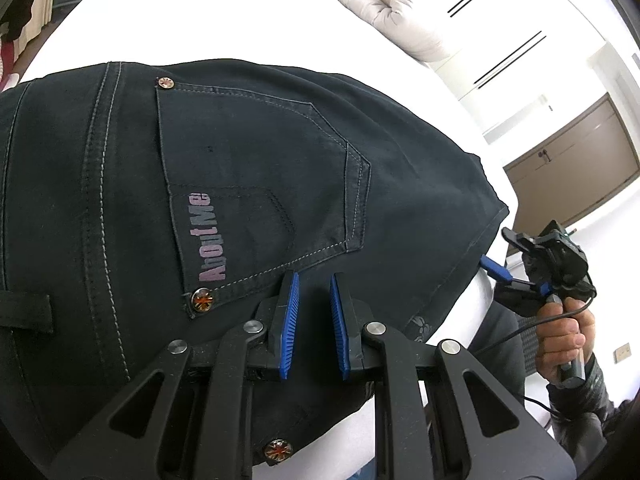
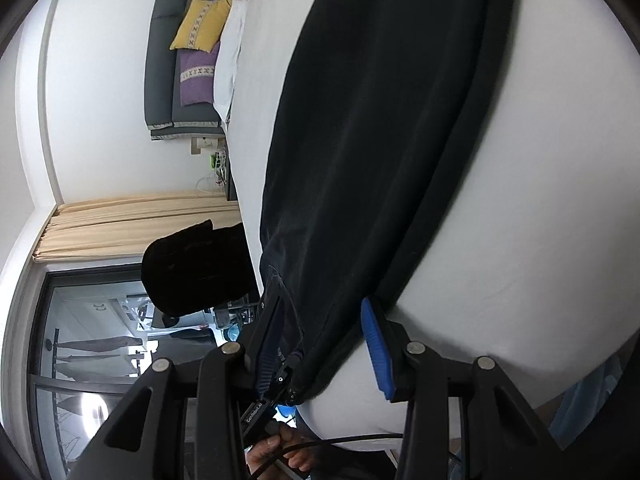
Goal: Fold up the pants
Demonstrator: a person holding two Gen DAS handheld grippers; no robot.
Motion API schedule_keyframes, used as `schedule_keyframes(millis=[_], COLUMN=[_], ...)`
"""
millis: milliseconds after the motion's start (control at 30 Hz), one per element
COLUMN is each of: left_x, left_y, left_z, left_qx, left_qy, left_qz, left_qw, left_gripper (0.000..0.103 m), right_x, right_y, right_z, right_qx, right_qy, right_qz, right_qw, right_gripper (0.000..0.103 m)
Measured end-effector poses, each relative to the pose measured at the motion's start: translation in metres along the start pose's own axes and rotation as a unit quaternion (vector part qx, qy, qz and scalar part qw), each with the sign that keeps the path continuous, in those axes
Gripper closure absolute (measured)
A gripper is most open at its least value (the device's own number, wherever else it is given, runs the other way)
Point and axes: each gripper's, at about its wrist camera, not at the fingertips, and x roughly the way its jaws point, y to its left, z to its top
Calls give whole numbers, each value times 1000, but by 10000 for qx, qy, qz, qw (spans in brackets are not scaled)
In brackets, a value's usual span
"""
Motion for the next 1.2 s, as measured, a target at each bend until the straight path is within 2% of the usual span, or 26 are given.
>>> schedule_keyframes(millis=[400, 433, 467, 533, 700, 833, 933, 1033, 1100, 1167, 1200], left_x=[2, 2, 2, 3, -1, -4, -5, -5, -8, -9, -10], left_y=[2, 1, 1, -1, -3, -1, 0, 1, 2, 1, 1], left_z=[-1, -1, -1, 0, 2, 0, -1, -4, -6, -7, -8], left_qx=[-48, -48, -41, -18, 127, 109, 87, 98, 134, 170, 194], left_qy=[-15, -11, 2, 52, 209, 202, 168, 164, 180, 201, 213], left_qz=[-25, -23, -14, 20, 149, 119, 132, 145, 170, 179, 189], left_qw=[10000, 10000, 10000, 10000, 9996, 9997, 9997, 9997, 9996, 9995, 9994], left_gripper=[87, 87, 87, 87, 87, 87, 87, 87, 87, 87, 87], right_x=[15, 20, 24, 26, 14, 15, 11, -4, -18, -21, -19], right_y=[-5, -6, -8, -11, -12, -12, -14, -18, -22, -25, -23], right_z=[2, 5, 7, 7, -6, -6, -1, 12, 22, 24, 22], right_qx=[196, 143, 103, 3, -279, -356, -353, -227, -171, -206, -361], right_qy=[42, 51, 80, 94, 107, 76, 142, -112, -401, -352, -301], right_qz=[-86, -126, -230, -314, -426, -419, -320, -196, -206, -220, -366], right_qw=[9998, 9998, 9996, 9995, 9986, 9985, 9988, 9995, 9988, 9989, 9982], right_gripper=[62, 75, 97, 99, 100, 101, 95, 88, 87, 91, 95])
